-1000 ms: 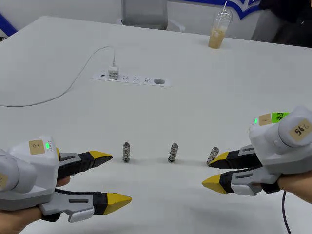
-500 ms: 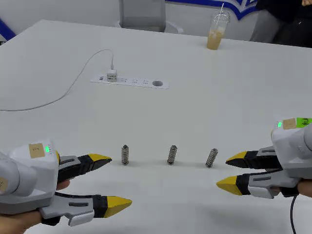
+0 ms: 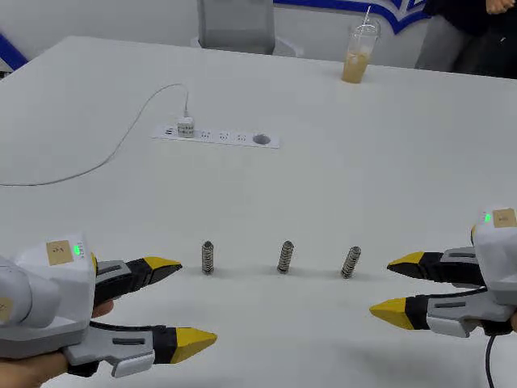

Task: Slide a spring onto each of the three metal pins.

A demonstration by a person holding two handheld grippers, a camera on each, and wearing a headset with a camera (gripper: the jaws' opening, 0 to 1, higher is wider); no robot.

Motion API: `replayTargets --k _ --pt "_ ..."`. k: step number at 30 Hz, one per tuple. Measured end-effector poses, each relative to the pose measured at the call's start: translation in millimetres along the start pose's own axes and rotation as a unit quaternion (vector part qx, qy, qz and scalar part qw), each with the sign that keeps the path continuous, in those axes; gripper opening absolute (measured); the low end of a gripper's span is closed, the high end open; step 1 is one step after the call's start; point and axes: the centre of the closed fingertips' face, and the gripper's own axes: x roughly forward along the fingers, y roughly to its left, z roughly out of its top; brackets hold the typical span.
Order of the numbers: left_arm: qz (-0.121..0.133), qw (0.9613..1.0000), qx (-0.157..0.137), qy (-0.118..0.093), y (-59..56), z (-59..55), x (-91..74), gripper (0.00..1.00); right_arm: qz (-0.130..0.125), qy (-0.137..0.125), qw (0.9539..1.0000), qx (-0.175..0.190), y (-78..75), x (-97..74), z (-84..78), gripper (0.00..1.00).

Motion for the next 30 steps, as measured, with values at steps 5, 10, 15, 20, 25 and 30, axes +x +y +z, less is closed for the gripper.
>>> replayTargets --k 5,10,15,20,25,30 --pt "0.003 1.0000 -0.004 0.002 1.5 -2.7 -0.9 0.65 -0.002 -0.009 0.9999 0.004 -4.6 0.0 -4.2 0.47" --pt "0.006 1.0000 -0.007 0.003 3.0 -5.2 -1.3 0.66 -0.006 -0.013 0.9999 0.007 -6.5 -0.2 -10.9 0.48" --pt "0.008 0.9999 -0.010 0.004 4.1 -6.9 -0.6 0.67 -0.011 -0.023 0.9996 0.012 -9.4 -1.0 -14.9 0.50" --pt "0.010 0.9999 -0.013 0.005 5.6 -9.3 -0.6 0.67 -0.011 -0.033 0.9993 0.012 -9.2 -1.9 -16.4 0.52" --pt "0.012 0.9998 -0.016 0.005 6.9 -11.0 -1.5 0.68 -0.011 -0.039 0.9991 0.014 -8.2 -1.3 -17.4 0.53" --pt "0.014 0.9997 -0.017 0.006 8.1 -12.4 -2.3 0.68 -0.012 -0.043 0.9989 0.014 -7.7 -1.0 -18.2 0.55"
